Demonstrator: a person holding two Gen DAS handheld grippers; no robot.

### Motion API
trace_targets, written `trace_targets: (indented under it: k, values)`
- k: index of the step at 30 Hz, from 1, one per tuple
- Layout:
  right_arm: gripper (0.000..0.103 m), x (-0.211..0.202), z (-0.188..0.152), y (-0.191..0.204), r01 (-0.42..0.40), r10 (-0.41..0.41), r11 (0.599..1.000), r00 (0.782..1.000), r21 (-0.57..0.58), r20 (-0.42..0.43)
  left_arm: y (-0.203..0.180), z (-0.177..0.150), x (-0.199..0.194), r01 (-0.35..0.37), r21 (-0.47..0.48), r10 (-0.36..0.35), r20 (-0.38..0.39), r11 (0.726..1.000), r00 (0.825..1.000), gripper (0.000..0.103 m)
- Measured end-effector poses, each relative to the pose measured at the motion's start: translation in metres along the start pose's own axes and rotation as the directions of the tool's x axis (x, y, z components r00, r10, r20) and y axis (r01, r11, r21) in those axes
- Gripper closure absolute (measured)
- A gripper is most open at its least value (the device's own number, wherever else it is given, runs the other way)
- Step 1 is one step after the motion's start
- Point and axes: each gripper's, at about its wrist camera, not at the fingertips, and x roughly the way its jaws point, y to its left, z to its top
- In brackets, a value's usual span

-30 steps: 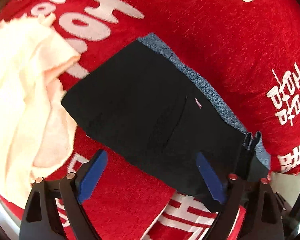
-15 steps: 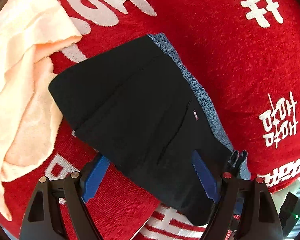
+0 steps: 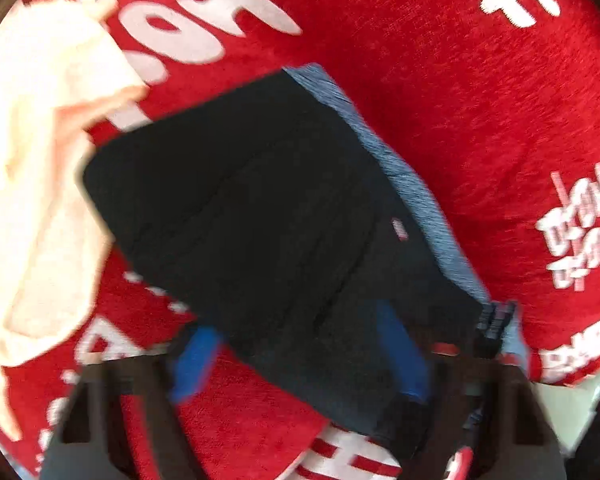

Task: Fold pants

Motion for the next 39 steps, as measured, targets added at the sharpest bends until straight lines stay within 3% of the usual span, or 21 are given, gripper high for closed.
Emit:
trace_targets:
  k: [1,3,10,12,16,19,25,28,34,37,38,39]
  values:
    - [0.016,0.000,0.002,0.000,-0.001,0.001,1.000,1.000,0.000,0.001,0.000,0.000,-0.001,-0.059,0.008,0.059,0.006,0.998,0.998,0.068]
    - [0.016,-0.004,0.013,-0.001,-0.018,0.018,1.000,1.000,0.005,-0.002,0.003,-0.001,-0.004,-0.044,-0.009,0.044,0.011,0.999,0.999,0.073]
    - [0.016,-0.012,0.072,0.015,-0.130,0.128,0.991,0.988,-0.016,-0.086,-0.036,-0.009,-0.015,-0.120,0.130,0.112,0.073,0.984,0.991,0.077]
    - [0.014,-0.006,0.101,0.031,-0.192,0.188,0.981,0.971,-0.012,-0.145,-0.037,-0.010,-0.017,-0.129,0.141,0.119,0.076,0.982,0.990,0.077]
    - [0.009,0.014,0.145,0.074,-0.248,0.223,0.967,0.932,-0.053,-0.286,-0.048,-0.013,-0.017,-0.157,0.170,0.143,0.093,0.973,0.985,0.077]
    - [0.003,0.037,0.174,0.130,-0.245,0.160,0.954,0.905,-0.175,-0.393,-0.062,-0.015,-0.015,-0.177,0.183,0.160,0.102,0.967,0.982,0.077]
    - [0.003,0.077,0.197,0.214,-0.201,0.001,0.913,0.872,-0.356,-0.489,-0.054,-0.016,-0.020,-0.205,0.180,0.188,0.106,0.962,0.976,0.077]
    - [0.003,0.108,0.193,0.250,-0.179,-0.108,0.886,0.817,-0.427,-0.566,-0.056,-0.017,-0.021,-0.226,0.195,0.206,0.115,0.954,0.972,0.077]
    - [0.003,0.154,0.167,0.279,-0.127,-0.300,0.831,0.717,-0.541,-0.630,-0.069,-0.020,-0.019,-0.253,0.212,0.231,0.125,0.944,0.965,0.077]
    - [0.004,0.165,0.163,0.276,-0.121,-0.326,0.827,0.691,-0.549,-0.645,-0.075,-0.023,-0.019,-0.272,0.234,0.246,0.136,0.933,0.960,0.077]
    - [0.006,0.165,0.163,0.275,-0.126,-0.322,0.828,0.691,-0.546,-0.647,-0.080,-0.024,-0.019,-0.281,0.245,0.253,0.141,0.928,0.957,0.077]
    - [0.024,0.164,0.163,0.274,-0.134,-0.316,0.827,0.692,-0.546,-0.649,-0.083,-0.025,-0.019,-0.285,0.256,0.256,0.144,0.924,0.956,0.077]
